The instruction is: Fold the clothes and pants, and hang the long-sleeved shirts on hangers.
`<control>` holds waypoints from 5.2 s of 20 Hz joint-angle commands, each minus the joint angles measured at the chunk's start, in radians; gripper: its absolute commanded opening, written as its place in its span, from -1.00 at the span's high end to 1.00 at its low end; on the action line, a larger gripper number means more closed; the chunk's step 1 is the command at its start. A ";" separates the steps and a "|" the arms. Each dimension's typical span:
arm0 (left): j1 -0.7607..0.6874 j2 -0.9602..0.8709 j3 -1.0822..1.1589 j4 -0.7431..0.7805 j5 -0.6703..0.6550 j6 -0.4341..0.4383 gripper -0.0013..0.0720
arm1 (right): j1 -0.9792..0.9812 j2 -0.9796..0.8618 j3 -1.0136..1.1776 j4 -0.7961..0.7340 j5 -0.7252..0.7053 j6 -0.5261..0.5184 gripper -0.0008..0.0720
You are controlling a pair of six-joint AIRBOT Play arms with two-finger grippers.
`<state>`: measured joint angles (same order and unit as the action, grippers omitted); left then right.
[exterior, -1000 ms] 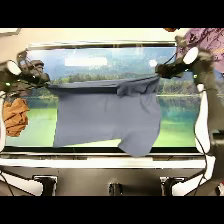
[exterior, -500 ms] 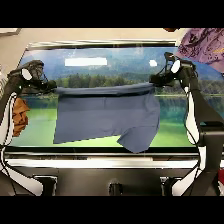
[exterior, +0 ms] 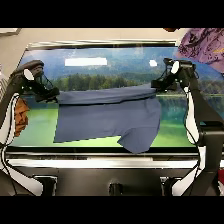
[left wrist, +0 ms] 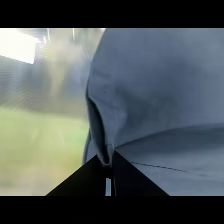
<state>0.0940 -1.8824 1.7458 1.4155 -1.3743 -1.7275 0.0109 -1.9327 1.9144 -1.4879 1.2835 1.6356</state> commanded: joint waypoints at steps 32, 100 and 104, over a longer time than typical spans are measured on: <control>0.066 0.397 -0.201 0.290 -0.222 -0.058 -1.00 | -0.402 0.655 -1.109 0.518 0.024 -0.355 -0.36; 0.372 1.063 -1.074 -0.297 0.187 0.102 0.93 | -0.185 1.335 -1.317 0.389 0.069 -0.108 0.92; 0.372 1.001 -1.067 -0.315 0.343 0.116 0.93 | -0.185 1.104 -1.210 0.397 -0.030 -0.232 0.92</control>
<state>0.4660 -0.8562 0.6731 1.1229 -1.1519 -1.6299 -0.1745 -0.7086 0.6392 -1.0840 1.3197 1.4864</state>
